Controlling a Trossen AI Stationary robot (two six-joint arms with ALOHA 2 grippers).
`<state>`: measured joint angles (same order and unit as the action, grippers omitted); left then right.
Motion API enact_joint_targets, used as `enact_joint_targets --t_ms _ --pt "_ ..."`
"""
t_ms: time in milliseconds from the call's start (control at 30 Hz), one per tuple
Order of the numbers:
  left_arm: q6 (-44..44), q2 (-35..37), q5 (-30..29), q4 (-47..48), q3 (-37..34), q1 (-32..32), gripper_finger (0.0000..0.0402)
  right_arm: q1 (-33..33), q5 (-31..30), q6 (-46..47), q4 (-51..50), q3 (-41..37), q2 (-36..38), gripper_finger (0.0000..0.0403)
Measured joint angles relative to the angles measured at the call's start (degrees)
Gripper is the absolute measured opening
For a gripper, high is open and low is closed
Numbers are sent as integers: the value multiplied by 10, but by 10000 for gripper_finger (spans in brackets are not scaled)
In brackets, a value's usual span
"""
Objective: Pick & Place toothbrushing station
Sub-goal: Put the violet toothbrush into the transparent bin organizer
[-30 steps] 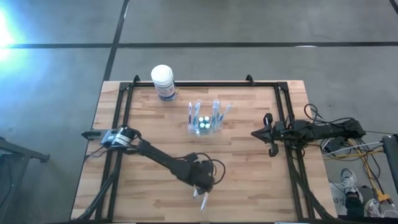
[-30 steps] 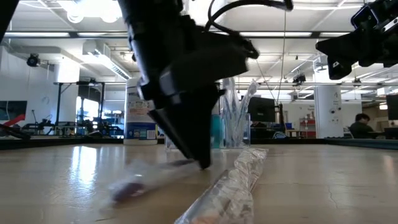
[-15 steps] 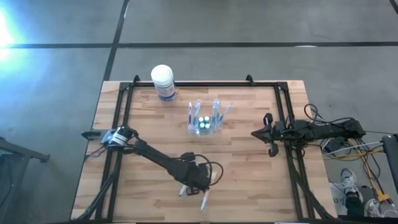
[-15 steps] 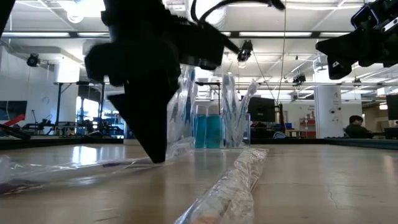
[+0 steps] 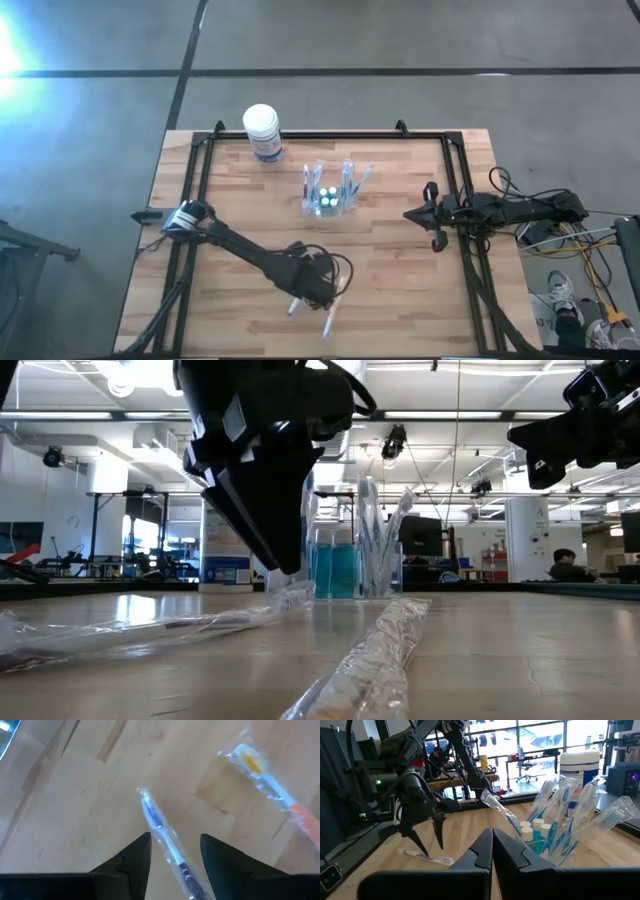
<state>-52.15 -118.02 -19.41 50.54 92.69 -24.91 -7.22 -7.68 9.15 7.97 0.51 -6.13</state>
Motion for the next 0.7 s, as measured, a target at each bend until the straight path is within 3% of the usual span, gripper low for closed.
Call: enact_joint_targets --t_ms 700 --pt "-21 3 25 -126 -118 6 175 0 -15 -2 0 0 0 8"
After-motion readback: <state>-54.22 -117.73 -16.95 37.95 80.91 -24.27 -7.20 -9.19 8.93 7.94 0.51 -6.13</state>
